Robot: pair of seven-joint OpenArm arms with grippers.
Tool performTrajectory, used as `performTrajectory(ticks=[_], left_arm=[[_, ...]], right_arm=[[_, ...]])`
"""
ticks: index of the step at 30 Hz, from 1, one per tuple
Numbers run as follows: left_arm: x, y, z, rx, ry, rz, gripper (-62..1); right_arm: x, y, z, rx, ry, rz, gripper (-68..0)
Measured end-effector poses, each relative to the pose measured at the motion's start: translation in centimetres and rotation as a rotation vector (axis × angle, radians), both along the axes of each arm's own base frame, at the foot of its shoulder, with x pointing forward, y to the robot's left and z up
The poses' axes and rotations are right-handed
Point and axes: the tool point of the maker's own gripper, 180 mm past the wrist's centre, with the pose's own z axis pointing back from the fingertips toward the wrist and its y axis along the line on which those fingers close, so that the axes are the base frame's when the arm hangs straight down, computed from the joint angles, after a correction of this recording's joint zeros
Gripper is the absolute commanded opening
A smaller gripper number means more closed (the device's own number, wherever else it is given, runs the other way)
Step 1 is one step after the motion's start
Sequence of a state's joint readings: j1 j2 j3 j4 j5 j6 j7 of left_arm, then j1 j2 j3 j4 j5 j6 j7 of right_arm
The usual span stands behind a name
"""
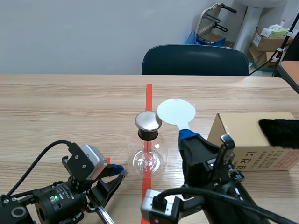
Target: Do the electroscope experiment
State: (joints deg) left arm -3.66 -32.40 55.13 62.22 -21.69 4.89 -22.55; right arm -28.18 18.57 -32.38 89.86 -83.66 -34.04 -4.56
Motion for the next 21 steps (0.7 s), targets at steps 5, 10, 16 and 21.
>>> performTrajectory(ticks=[5,10,16,21], left_arm=[[0.0,0.0,0.0,0.0,0.0,0.0,-52.4],[0.0,0.0,0.0,0.0,0.0,0.0,-52.4],[0.0,0.0,0.0,0.0,0.0,0.0,-52.4],[0.0,0.0,0.0,0.0,0.0,0.0,-52.4]], right_arm=[[-0.8,1.4,-0.1,-0.003,0.003,0.091,-66.7],[-1.3,2.2,-0.1,-0.005,0.005,0.144,-66.7],[-1.7,2.8,-0.2,-0.006,0.007,0.182,-66.7],[-1.7,2.8,-0.2,-0.006,0.007,0.184,-66.7]])
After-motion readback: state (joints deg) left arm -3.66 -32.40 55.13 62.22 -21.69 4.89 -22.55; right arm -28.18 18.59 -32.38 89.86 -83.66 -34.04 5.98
